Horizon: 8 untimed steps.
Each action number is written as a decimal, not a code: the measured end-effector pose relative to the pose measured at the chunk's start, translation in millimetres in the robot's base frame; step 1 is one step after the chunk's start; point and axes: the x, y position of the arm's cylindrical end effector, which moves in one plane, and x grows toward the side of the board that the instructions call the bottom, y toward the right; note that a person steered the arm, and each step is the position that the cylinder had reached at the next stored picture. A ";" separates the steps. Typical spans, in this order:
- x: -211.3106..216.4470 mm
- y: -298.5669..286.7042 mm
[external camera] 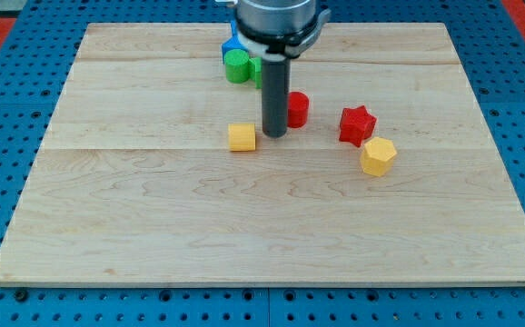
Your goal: Separate the green blocks and blue blocks
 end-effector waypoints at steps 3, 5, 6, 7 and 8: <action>-66.7 53.0; -132.1 76.0; -150.5 31.9; -137.6 -23.2; -120.1 -20.5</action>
